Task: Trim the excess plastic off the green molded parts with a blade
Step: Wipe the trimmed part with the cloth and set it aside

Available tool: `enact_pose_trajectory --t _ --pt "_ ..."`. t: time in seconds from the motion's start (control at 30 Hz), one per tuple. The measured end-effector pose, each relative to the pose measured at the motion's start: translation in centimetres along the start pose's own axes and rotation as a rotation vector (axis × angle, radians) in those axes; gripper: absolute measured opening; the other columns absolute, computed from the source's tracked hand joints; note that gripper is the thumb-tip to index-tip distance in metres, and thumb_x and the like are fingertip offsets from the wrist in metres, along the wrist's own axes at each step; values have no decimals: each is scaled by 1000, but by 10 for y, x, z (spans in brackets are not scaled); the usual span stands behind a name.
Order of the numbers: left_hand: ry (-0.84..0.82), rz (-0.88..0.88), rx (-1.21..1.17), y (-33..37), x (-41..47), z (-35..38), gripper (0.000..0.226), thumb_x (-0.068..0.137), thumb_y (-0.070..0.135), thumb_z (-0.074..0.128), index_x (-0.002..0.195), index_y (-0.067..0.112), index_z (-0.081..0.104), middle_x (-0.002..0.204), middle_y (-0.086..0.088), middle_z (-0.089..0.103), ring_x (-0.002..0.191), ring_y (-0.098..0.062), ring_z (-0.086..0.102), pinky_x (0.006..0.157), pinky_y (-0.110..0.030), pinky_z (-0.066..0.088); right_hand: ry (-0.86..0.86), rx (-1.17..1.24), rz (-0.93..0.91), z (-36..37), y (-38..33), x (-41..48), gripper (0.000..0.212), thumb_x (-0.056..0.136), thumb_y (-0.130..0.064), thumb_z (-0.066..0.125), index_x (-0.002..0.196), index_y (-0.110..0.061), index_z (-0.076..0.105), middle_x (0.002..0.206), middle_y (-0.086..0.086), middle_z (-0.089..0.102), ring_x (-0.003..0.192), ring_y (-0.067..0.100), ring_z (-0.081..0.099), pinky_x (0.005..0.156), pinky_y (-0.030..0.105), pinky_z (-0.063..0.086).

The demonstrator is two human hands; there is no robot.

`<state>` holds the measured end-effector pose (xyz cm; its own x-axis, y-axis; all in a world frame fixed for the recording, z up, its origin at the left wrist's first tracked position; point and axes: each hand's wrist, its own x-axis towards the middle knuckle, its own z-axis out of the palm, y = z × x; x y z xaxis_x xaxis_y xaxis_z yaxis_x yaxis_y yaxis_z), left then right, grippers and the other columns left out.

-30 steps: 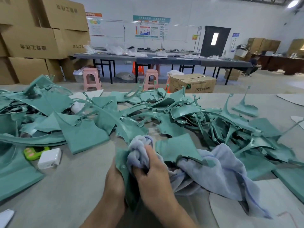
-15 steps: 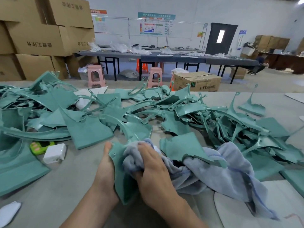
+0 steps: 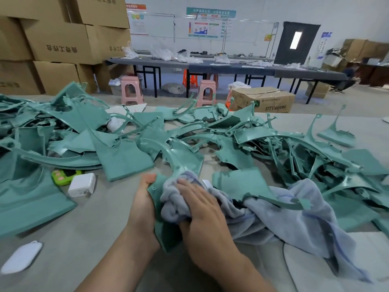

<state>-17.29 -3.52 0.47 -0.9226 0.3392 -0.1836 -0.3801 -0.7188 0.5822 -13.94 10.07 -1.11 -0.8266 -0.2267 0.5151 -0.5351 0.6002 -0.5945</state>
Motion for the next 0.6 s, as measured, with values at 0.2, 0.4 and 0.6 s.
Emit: enact_pose_trajectory --t 0.2,0.4,0.6 --pt "-285 -115 -14 -10 -2 -4 71 92 46 43 144 -1 50 139 -27 55 131 -40 52 113 -51 34 218 73 206 0 12 5 52 87 -13 69 128 -41 55 118 -19 60 109 3 56 93 25 44" --pt "-142 15 83 7 7 -13 54 73 34 60 115 3 74 111 -25 69 94 -38 69 88 -46 56 70 381 276 -11 28 7 47 86 -22 75 128 -35 58 94 -12 70 81 3 64 70 15 50" --pt "-109 110 228 5 5 -11 68 82 61 51 110 5 78 115 -22 73 100 -34 73 77 -40 61 424 784 575 -24 38 22 15 87 -15 76 95 -27 72 73 6 73 65 20 69 56 31 54"
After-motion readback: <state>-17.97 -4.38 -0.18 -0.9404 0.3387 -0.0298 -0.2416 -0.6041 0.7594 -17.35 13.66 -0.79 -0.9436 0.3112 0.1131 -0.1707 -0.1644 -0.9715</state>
